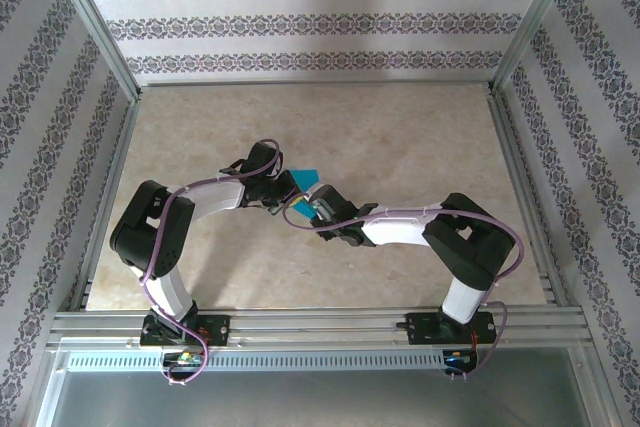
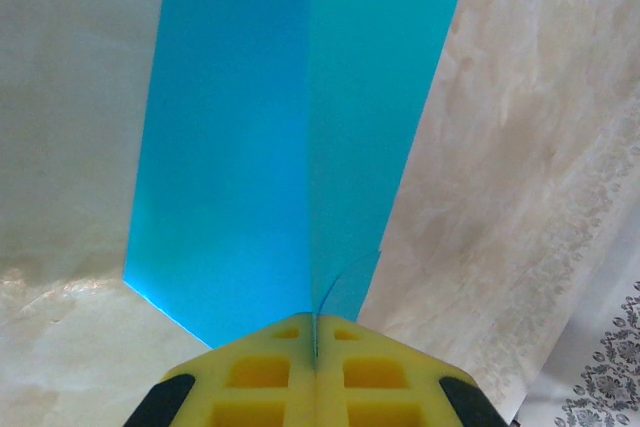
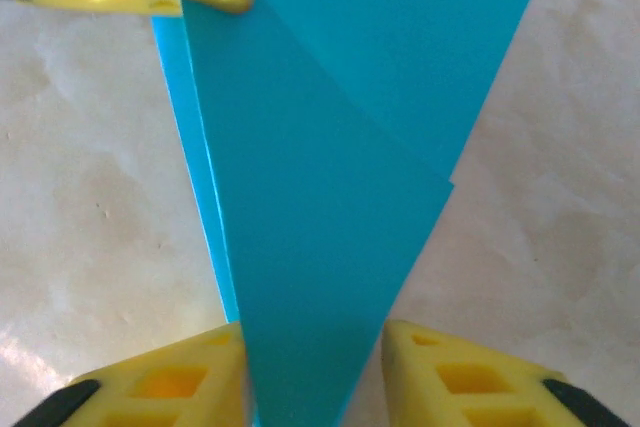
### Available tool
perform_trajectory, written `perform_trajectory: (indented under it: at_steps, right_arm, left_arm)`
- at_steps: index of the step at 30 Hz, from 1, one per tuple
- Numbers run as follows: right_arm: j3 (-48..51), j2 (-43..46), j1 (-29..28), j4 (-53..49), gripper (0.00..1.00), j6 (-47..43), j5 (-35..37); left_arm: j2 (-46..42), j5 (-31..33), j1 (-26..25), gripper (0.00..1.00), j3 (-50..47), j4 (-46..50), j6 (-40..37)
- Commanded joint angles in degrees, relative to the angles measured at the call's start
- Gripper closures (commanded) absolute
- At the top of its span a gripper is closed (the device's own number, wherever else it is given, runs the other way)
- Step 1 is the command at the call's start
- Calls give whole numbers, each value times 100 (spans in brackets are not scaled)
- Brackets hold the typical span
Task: Fold a paper plane with a square sheet of paper (pick it up from the middle)
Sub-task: Fourth fold the wing at the center of the table.
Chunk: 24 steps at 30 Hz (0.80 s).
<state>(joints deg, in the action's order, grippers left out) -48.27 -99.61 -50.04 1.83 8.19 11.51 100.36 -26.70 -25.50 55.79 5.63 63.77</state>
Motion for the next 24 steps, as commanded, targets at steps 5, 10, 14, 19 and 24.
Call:
perform_trajectory:
  at_steps: [5, 10, 14, 19, 24]
  right_arm:
    - [-60, -75, -25, 158, 74, -132, 108]
    - [-58, -102, -32, 160, 73, -124, 54]
    - [-103, -145, -23, 151, 77, -98, -50]
    - [-52, -190, 71, 167, 83, 15, -308]
    - [53, -173, 202, 254, 85, 139, -737]
  left_arm:
    - [-113, 99, -50, 92, 99, 265, 162]
    - [-108, 93, -45, 91, 89, 274, 180]
    - [-87, 63, -49, 91, 70, 255, 197]
    - [-150, 114, -43, 89, 72, 307, 179]
    - [-261, 249, -28, 81, 114, 477, 97]
